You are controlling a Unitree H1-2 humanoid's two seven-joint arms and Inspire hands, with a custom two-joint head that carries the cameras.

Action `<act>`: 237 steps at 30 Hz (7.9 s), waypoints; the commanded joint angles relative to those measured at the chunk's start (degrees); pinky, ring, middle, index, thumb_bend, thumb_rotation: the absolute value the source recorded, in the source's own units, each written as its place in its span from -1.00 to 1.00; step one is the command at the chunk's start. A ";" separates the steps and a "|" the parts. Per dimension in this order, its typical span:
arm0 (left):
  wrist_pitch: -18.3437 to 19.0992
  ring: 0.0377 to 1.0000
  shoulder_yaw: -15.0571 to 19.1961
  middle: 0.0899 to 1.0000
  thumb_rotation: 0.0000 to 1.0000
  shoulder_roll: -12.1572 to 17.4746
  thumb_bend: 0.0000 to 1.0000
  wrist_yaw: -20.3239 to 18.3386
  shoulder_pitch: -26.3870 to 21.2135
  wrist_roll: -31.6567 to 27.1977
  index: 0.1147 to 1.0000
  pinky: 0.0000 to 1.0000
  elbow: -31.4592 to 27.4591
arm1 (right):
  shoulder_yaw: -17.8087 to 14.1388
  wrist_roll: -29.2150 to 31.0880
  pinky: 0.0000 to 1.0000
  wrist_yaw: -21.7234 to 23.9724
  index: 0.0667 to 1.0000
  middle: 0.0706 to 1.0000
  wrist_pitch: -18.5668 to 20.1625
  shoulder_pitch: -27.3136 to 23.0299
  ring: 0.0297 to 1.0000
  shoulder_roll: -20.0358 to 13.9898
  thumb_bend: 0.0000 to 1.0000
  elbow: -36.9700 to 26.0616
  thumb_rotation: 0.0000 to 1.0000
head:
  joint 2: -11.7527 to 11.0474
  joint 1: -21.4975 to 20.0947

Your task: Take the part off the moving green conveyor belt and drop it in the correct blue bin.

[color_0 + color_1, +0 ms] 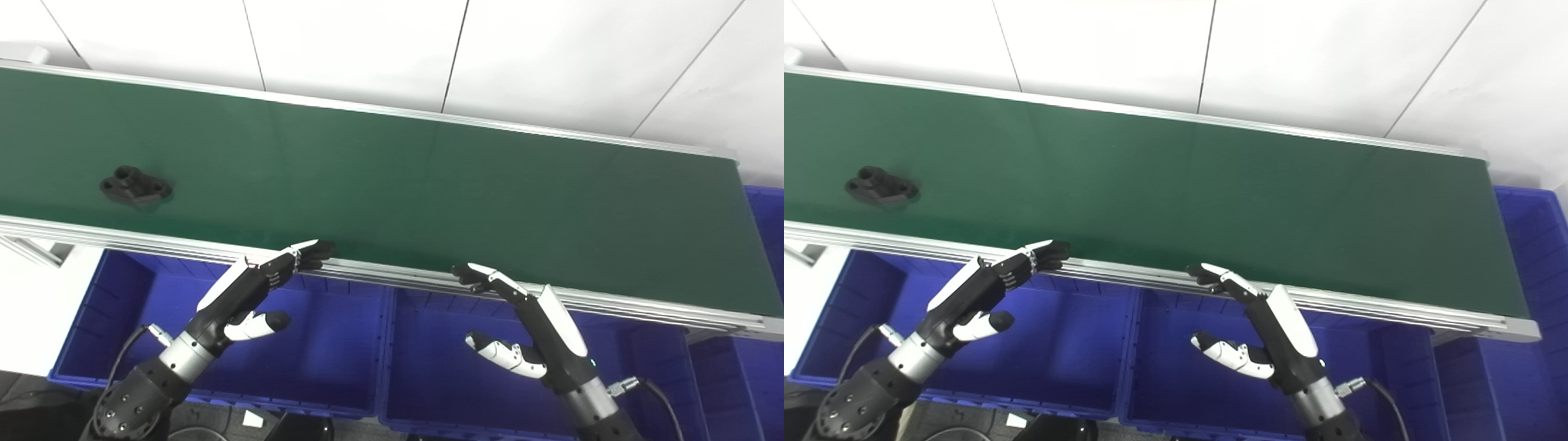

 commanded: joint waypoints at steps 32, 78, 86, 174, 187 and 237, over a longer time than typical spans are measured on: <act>-2.16 0.59 -0.54 0.64 0.51 -7.58 0.61 1.99 3.67 3.85 0.56 0.50 -3.75 | -1.28 10.58 0.10 -0.60 0.47 0.46 6.49 -3.67 0.33 4.04 -0.20 -9.82 0.03 | -15.39 24.16; -2.16 0.53 -1.33 0.59 0.41 -6.27 0.55 4.80 5.31 2.34 0.48 0.39 -3.10 | 10.41 -15.09 0.20 9.62 0.60 0.49 25.71 -35.84 0.39 11.29 0.25 1.57 -0.22 | -16.07 11.83; -2.16 0.56 -0.08 0.63 0.40 -4.68 0.50 1.50 6.40 -0.82 0.52 0.43 -5.60 | 12.23 -18.26 0.31 9.83 0.63 0.54 28.10 -39.66 0.48 14.03 0.28 6.04 -0.17 | -11.82 5.49; -2.14 0.63 8.18 0.69 0.50 -6.40 0.41 -13.10 7.82 -13.72 0.59 0.55 -10.45 | 19.71 -31.76 -0.28 0.92 -0.02 -0.14 24.16 -41.49 -0.23 7.40 0.04 9.15 -1.00 | 0.22 -2.27; -1.71 0.65 6.59 0.76 0.49 -5.80 0.44 -9.29 8.26 -12.61 0.64 0.50 -13.26 | 10.68 -30.99 -0.32 13.17 -0.01 -0.16 29.12 -31.22 -0.26 4.51 0.03 -11.50 -1.00 | 1.11 -3.53; 2.41 0.65 2.88 0.68 0.58 2.57 0.48 0.11 5.01 -15.22 0.61 0.64 -15.17 | -2.98 -52.97 -0.20 50.59 -0.08 -0.09 33.47 0.06 -0.06 2.95 0.03 -35.99 -0.99 | 4.39 -7.97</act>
